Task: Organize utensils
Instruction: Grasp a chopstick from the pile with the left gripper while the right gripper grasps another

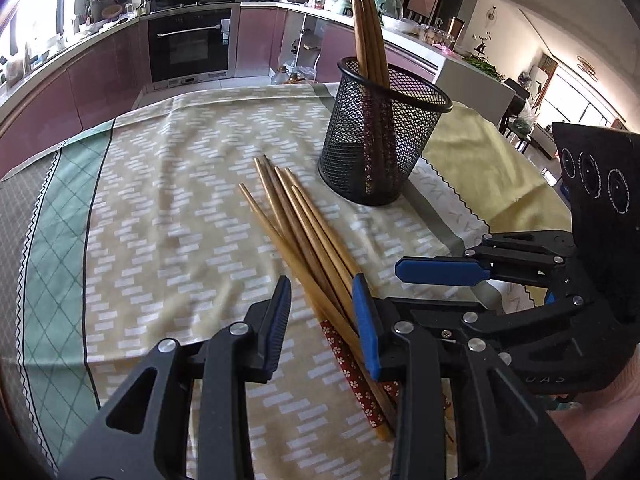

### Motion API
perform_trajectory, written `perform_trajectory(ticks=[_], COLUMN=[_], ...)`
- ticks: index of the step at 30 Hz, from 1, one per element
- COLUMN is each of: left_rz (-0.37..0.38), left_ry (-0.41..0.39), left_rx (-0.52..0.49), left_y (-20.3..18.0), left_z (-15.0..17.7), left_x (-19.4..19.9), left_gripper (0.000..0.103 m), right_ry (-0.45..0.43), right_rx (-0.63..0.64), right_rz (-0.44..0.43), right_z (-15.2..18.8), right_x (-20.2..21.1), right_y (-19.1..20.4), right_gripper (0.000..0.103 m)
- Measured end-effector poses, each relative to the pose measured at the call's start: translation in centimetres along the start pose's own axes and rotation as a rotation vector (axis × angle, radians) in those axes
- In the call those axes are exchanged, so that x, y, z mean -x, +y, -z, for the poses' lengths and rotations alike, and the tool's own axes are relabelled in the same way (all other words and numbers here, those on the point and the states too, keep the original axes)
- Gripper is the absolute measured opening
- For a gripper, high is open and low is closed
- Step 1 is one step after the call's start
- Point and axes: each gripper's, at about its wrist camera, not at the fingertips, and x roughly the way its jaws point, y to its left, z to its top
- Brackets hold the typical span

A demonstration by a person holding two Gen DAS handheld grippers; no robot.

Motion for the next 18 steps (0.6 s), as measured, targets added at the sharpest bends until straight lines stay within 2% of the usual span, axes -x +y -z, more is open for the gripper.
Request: perform_trajectory(ticks=[11,18], left_rz=[0.029,0.039], left_ry=[0.032,0.033], left_rx=[0.036,0.063], left_y=[1.2,2.1], left_z=[0.3,0.4], left_x=[-0.8,-0.6], left_gripper=[0.014,0.009], right_ry=[0.012,0.022], right_rx=[0.017,0.027], right_rz=[0.04,0.059], right_z=[0.3,-0.1], right_x=[-0.6,-1.0], right_y=[0.2,0.5], right_gripper=[0.029,0.028])
